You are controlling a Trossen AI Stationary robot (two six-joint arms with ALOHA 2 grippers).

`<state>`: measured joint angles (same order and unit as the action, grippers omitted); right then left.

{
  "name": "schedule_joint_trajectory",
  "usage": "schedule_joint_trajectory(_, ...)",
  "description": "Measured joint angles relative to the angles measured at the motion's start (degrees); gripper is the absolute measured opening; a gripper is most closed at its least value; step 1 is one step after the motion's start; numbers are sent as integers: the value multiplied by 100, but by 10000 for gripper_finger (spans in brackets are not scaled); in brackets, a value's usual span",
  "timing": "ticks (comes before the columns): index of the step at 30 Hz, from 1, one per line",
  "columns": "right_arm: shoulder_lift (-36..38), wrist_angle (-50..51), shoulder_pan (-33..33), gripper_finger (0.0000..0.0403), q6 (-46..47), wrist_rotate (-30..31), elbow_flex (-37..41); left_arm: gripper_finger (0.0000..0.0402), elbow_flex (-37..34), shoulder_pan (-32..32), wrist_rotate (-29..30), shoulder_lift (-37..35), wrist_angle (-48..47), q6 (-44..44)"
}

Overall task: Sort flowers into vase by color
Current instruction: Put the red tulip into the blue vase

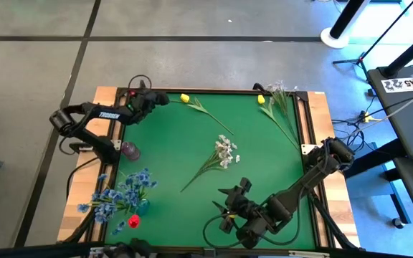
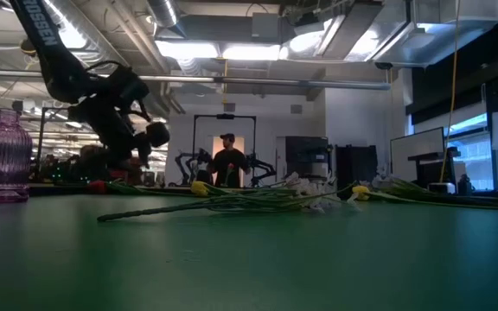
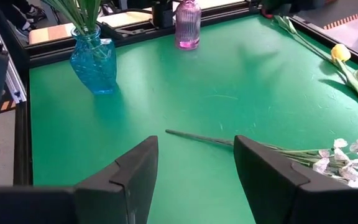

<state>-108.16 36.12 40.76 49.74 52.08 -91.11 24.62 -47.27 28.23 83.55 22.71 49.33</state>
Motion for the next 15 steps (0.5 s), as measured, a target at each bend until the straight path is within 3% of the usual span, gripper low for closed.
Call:
schedule_joint_trajectory(7,0,444,8,209,-7,-69,0,133,201,-52,-191,47,-511,993)
schedule_joint_trajectory(15,0,1695,-187,209,-10,-168,0,133,790,-52,81,284,-1639,1122)
